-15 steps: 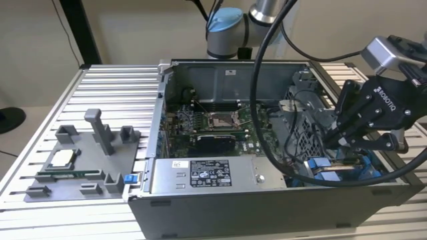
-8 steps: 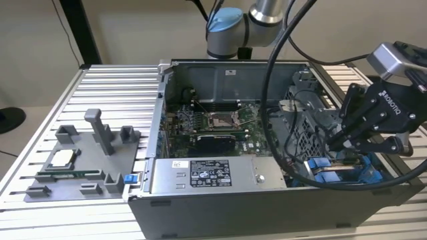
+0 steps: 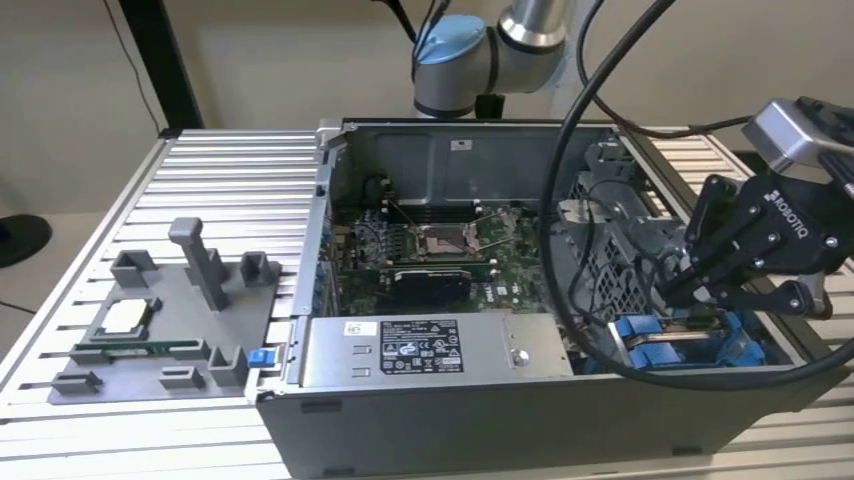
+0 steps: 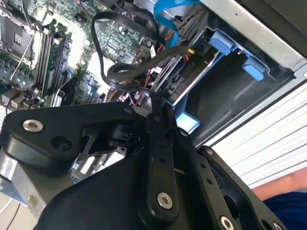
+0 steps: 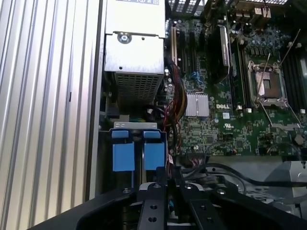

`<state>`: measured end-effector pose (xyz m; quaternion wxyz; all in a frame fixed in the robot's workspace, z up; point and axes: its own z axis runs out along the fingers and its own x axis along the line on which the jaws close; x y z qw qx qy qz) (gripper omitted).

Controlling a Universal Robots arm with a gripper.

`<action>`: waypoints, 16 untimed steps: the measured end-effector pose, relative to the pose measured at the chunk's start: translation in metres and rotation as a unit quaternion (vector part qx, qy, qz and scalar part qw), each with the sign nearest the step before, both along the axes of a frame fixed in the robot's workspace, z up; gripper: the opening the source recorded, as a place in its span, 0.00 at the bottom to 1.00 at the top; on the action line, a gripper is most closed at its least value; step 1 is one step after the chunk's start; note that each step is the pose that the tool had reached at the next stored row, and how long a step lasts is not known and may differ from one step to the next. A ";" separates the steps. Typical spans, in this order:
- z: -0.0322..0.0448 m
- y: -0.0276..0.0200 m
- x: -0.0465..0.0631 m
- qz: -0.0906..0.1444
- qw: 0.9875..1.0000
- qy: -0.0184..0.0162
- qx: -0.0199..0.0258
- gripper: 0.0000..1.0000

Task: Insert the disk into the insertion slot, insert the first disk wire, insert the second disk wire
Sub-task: 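Insert the second disk wire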

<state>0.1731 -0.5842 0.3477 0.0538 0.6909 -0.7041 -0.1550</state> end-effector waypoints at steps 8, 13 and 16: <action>-0.0078 -0.0015 0.005 0.000 1.000 0.000 0.000 0.00; -0.0096 -0.0020 0.006 0.003 1.000 -0.006 0.000 0.00; -0.0096 -0.0021 0.006 0.005 1.000 -0.008 0.000 0.00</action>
